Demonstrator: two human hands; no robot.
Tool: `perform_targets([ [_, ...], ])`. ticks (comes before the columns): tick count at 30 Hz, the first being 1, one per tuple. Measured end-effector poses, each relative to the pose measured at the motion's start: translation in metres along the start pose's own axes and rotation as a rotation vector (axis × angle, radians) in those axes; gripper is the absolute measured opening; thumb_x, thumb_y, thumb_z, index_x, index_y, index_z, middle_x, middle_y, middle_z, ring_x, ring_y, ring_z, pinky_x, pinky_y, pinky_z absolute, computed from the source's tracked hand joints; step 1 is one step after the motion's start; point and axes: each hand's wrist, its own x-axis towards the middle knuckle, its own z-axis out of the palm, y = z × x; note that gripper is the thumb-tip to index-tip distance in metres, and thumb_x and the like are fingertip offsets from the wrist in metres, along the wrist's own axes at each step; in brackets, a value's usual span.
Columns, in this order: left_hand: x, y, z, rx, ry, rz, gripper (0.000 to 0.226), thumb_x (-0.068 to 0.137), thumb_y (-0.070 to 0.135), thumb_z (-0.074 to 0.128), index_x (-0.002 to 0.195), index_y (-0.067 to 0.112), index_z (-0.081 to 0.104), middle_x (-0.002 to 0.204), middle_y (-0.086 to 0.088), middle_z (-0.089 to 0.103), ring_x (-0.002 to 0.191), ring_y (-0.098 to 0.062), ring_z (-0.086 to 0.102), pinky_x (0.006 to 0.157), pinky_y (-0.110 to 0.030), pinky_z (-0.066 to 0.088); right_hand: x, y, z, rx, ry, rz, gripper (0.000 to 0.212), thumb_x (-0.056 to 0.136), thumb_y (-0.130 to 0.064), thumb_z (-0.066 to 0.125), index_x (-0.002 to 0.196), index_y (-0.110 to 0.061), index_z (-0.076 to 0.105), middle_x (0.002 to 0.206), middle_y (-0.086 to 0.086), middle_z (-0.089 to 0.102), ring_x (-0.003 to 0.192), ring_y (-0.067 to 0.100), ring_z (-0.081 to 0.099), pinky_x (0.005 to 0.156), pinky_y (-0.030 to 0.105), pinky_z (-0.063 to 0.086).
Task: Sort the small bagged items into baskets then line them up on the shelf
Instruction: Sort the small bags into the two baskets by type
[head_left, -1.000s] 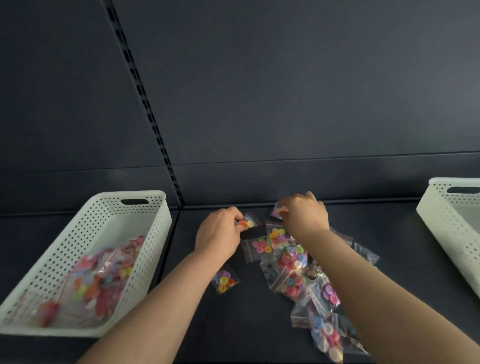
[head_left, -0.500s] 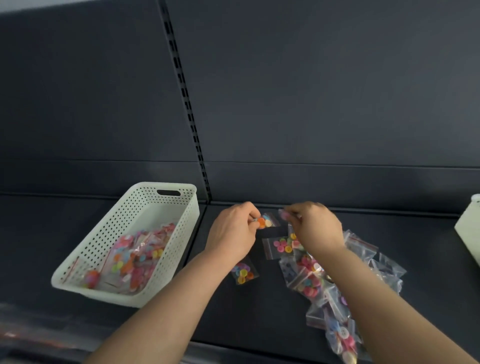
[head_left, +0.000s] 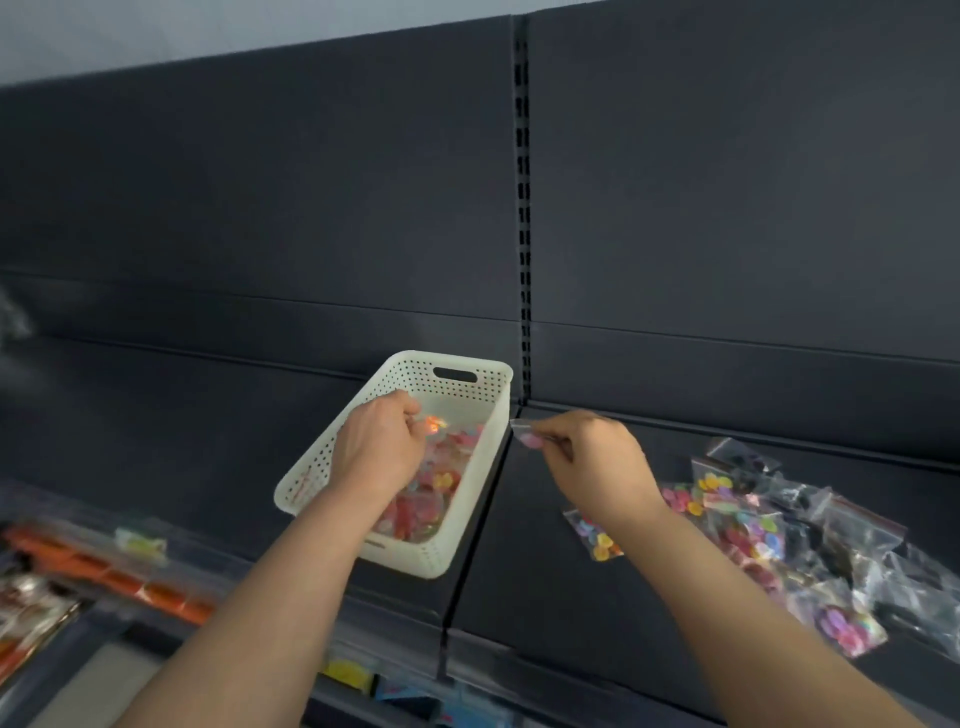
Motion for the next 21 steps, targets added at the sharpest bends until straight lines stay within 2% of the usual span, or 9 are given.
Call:
perform_targets([
  [2,-0.001,-0.021,-0.005,0.029,-0.074,-0.020,0.021,0.094,0.021,0.058,0.111,0.028,0.068,0.111,0.007,0.069,0.102,-0.016,0.063,0.089,-0.037,0.053,0.006,-0.016,0.012,-0.017,-0.021,-0.025,0.021,0.094,-0.028,0.056,0.109,-0.030,0.071,0.109,-0.010,0.068,0.101,0.014,0.062,0.076,0.027,0.048],
  [5,-0.003,-0.041,-0.010,0.042,-0.123,-0.016,0.020,0.095,0.022,0.057,0.106,0.034,0.068,0.106,0.015,0.068,0.096,-0.010,0.064,0.081,-0.035,0.056,0.016,-0.041,0.028,-0.030,-0.024,-0.065,0.026,0.095,-0.022,0.054,0.116,-0.026,0.068,0.116,-0.010,0.067,0.111,0.013,0.057,0.083,0.027,0.049],
  [7,-0.003,-0.046,-0.012,0.032,-0.140,-0.004,0.020,0.095,0.023,0.058,0.108,0.035,0.068,0.106,0.016,0.068,0.094,-0.008,0.064,0.080,-0.035,0.057,0.024,-0.053,0.037,-0.023,-0.024,-0.078,0.028,0.094,-0.019,0.053,0.118,-0.025,0.067,0.118,-0.009,0.066,0.115,0.015,0.054,0.086,0.032,0.050],
  [12,0.000,-0.049,-0.017,-0.016,-0.155,0.065,0.020,0.094,0.023,0.060,0.111,0.031,0.067,0.107,0.015,0.069,0.098,-0.007,0.063,0.083,-0.033,0.056,0.034,-0.071,0.055,-0.062,-0.194,-0.090,0.042,0.092,-0.018,0.053,0.132,-0.026,0.055,0.130,-0.006,0.060,0.125,0.018,0.048,0.100,0.037,0.044],
  [16,0.001,-0.031,-0.016,-0.071,-0.162,0.161,0.019,0.094,0.022,0.061,0.110,0.028,0.067,0.106,0.015,0.069,0.099,-0.006,0.063,0.088,-0.030,0.054,0.019,-0.061,0.041,-0.039,-0.019,-0.011,0.031,0.091,-0.016,0.055,0.117,-0.027,0.066,0.113,-0.007,0.068,0.109,0.015,0.057,0.089,0.033,0.047],
  [21,-0.004,0.017,0.002,-0.129,-0.201,0.299,0.018,0.094,0.019,0.059,0.107,0.027,0.068,0.100,0.014,0.069,0.095,-0.006,0.062,0.085,-0.030,0.053,-0.007,-0.014,0.008,-0.170,0.022,0.175,0.027,0.091,-0.015,0.054,0.109,-0.027,0.070,0.110,-0.010,0.070,0.105,0.016,0.063,0.081,0.030,0.049],
])
